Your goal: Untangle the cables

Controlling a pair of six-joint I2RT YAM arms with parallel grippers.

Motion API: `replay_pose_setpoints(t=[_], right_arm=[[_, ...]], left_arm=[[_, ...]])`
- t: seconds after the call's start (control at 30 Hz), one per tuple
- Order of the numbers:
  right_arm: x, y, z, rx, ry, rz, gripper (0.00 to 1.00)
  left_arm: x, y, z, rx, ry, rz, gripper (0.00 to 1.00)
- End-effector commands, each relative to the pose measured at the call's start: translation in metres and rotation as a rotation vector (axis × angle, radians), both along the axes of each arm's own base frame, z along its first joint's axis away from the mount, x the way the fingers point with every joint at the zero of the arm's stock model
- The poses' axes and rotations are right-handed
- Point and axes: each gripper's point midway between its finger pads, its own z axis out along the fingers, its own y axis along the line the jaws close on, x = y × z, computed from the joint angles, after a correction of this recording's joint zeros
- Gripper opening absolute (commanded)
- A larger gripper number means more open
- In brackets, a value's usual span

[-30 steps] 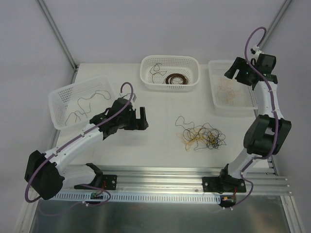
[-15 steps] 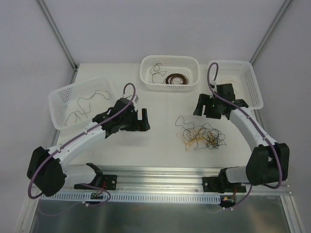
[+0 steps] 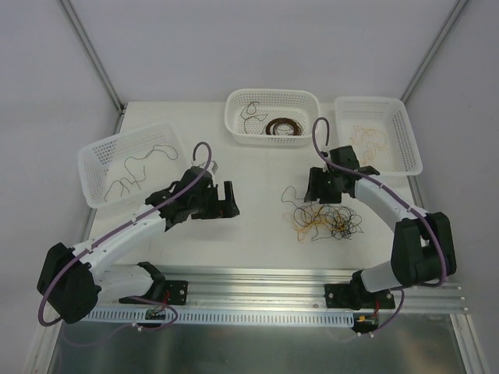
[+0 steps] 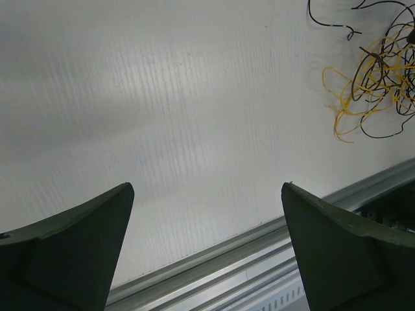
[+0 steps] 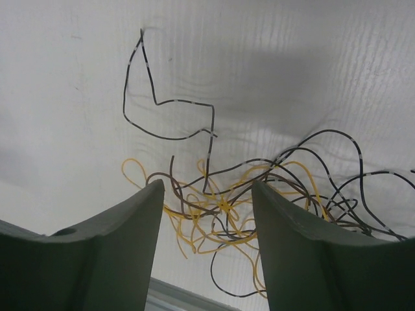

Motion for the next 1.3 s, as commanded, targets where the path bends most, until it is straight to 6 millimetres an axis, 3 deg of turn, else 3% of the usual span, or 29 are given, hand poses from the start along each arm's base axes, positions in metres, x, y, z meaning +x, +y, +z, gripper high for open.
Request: replay_pose_setpoints(t=[0.0, 0.07, 0.13, 0.17, 0.2, 0.3, 0.37, 0.43, 0.6, 0.67, 0.73, 0.77, 0.83, 0.87, 0.97, 1.03, 1.27], right_arm=[[0.017, 0.010, 0.002, 0.015, -0.042, 0.025, 0.55], [0.018, 0.014, -0.005, 0.012, -0.038, 0.060, 0.51], [0.017, 0.017, -0.009, 0.014, -0.032, 0.072, 0.41], [0.017, 0.020, -0.007, 0.017, -0.041, 0.084, 0.36], [0.018, 0.022, -0.004, 0.019, -0.053, 0.092, 0.25], [0.017, 0.033, 0.018, 0.019, -0.123, 0.140, 0.07], [0.015, 0.043, 0.041, 0.010, -0.171, 0.184, 0.01], [0.016, 0.048, 0.076, 0.011, -0.262, 0.214, 0.01], [0.012, 0.063, 0.191, 0.046, -0.509, 0.306, 0.01], [0.004, 0.067, 0.244, 0.087, -0.623, 0.335, 0.01], [-0.006, 0.069, 0.281, 0.128, -0.691, 0.337, 0.01], [-0.014, 0.068, 0.311, 0.158, -0.741, 0.335, 0.01], [-0.029, 0.075, 0.336, 0.210, -0.787, 0.365, 0.01], [-0.039, 0.073, 0.359, 0.244, -0.865, 0.361, 0.01], [-0.036, 0.067, 0.373, 0.268, -0.962, 0.302, 0.01], [-0.035, 0.070, 0.364, 0.261, -0.917, 0.311, 0.01], [-0.036, 0.120, 0.335, 0.477, -0.745, 0.367, 0.01]], left_arm=[[-0.004, -0.002, 0.006, -0.043, -0.011, 0.032, 0.99], [-0.004, -0.002, 0.007, -0.049, -0.012, 0.041, 0.99], [-0.005, -0.002, 0.006, -0.052, -0.006, 0.042, 0.99], [-0.006, -0.003, 0.006, -0.055, -0.004, 0.042, 0.99], [-0.007, -0.003, 0.006, -0.055, -0.001, 0.040, 0.99], [-0.007, -0.004, 0.009, -0.061, -0.010, 0.041, 0.99], [-0.006, -0.004, 0.012, -0.062, -0.019, 0.040, 0.99], [-0.003, -0.004, 0.018, -0.067, -0.042, 0.040, 0.99], [0.002, -0.003, 0.033, -0.073, -0.101, 0.032, 0.99], [0.002, -0.003, 0.037, -0.073, -0.115, 0.024, 0.99], [0.003, -0.003, 0.041, -0.077, -0.128, 0.019, 0.99], [0.003, -0.003, 0.043, -0.081, -0.134, 0.018, 0.99], [0.006, 0.000, 0.047, -0.072, -0.156, 0.030, 0.99], [0.006, 0.001, 0.050, -0.074, -0.169, 0.033, 0.99], [0.006, 0.004, 0.055, -0.074, -0.195, 0.033, 0.99], [0.006, 0.005, 0.061, -0.078, -0.225, 0.020, 0.99], [0.008, -0.006, 0.099, -0.167, -0.390, -0.072, 0.99]])
